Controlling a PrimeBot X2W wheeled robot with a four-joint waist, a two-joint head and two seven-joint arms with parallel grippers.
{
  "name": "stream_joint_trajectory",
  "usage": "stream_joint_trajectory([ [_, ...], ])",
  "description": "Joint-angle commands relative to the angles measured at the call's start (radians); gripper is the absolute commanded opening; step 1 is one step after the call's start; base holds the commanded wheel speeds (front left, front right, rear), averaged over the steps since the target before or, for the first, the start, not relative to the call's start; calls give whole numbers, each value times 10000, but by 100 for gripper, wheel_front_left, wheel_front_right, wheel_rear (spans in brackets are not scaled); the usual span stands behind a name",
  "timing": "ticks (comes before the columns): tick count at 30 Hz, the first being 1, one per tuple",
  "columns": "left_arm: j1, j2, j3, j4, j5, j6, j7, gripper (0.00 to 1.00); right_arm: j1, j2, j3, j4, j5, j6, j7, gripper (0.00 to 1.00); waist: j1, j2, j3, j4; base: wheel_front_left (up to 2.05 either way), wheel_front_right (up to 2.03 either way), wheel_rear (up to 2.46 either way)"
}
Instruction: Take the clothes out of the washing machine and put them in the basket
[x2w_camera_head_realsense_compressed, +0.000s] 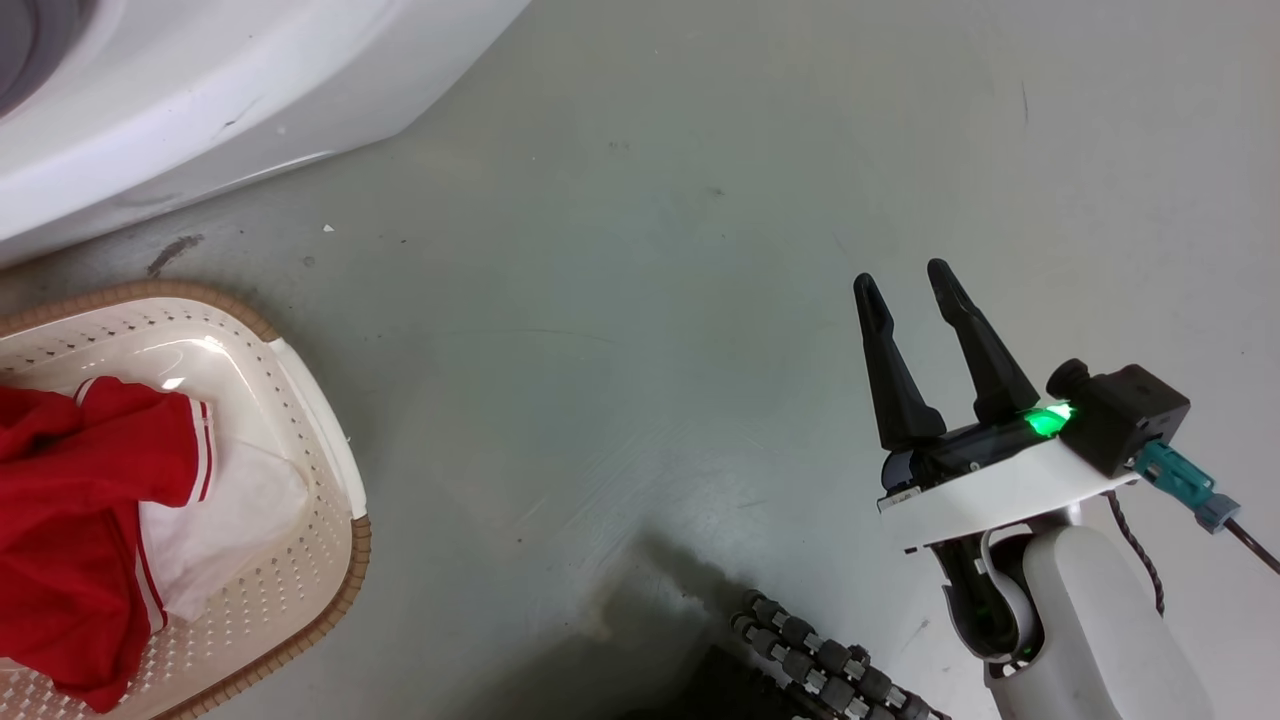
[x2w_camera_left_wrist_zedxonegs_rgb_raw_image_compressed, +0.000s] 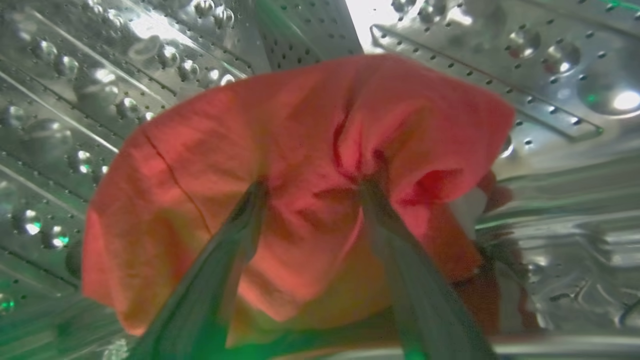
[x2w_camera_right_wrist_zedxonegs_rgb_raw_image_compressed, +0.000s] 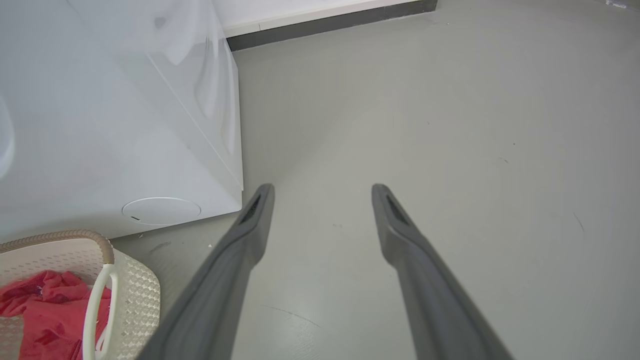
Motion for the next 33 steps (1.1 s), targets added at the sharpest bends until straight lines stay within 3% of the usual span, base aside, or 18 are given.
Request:
stream_joint_trajectory([
  [1,-69,-13,-27,48,-68,49,130,31,-92,9,-3,-52,66,-7,-20,100,-1,0,-2,-1,0,0,0],
  [2,-90,-3,-21,35,-71,76,98,0,-74,9,0,-54,66,-7,-19,100,-1,0,0,-4,0,0,0],
  [7,-114,99,-23,102,-4,157,-383,0,-54,9,-10,-79,158,-7,-19,100,-1,0,-19,-40,0,0,0],
  [18,2,330,314,582,34,569,-3085,0,-219,9,19,24,85,-7,-19,100,-1,0,-417,-163,0,0,0],
  [33,1798,-785,927,2434,-602,1128,-8740,0,180,4,-695,175,-534,-7,-19,100,-1,0,-2011,668,0,0,0],
])
